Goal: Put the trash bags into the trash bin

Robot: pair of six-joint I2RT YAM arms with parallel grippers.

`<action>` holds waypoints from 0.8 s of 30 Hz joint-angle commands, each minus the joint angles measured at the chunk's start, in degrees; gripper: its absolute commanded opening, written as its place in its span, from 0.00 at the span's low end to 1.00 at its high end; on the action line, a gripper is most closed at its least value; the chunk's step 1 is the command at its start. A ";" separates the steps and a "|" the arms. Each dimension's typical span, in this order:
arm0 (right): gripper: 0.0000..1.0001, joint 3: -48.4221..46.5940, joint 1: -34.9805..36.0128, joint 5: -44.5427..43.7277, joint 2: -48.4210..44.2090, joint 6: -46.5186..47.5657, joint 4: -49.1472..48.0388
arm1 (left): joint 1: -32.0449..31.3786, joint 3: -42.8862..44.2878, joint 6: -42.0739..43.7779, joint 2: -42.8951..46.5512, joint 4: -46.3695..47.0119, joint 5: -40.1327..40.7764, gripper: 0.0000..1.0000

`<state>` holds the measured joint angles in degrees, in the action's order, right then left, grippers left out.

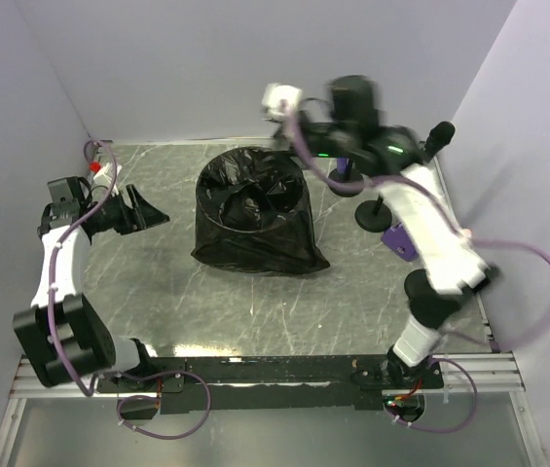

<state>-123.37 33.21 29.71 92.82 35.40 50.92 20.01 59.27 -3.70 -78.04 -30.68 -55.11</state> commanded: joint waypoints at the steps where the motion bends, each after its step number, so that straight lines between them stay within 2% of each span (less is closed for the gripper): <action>1: 0.60 -3.37 4.48 0.35 13.95 -2.70 7.10 | 0.56 -0.20 5.09 4.73 -8.77 -3.42 0.73; 4: 0.54 -2.23 6.95 -3.24 18.88 -0.16 6.83 | 0.56 -1.34 5.38 7.54 -10.19 -4.74 0.71; 7: 0.47 -1.61 6.70 -6.25 24.41 -2.08 10.15 | 0.56 -1.70 4.14 10.79 -9.49 -4.92 0.72; 11: 0.45 -0.99 6.78 -7.04 28.99 -1.48 15.34 | 0.47 -1.96 1.07 14.49 -9.66 -5.62 0.72; 17: 0.45 8.66 7.66 -7.30 26.11 -1.38 11.06 | 0.47 -5.21 -0.42 19.85 -9.31 -5.53 0.73; 24: 0.47 12.44 8.36 -6.07 25.31 -0.51 11.58 | 0.56 -6.09 -1.48 21.61 -8.00 -6.50 0.73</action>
<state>-112.62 40.80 23.20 122.08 34.17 62.41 20.27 53.58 -3.84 -57.84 -40.14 -59.72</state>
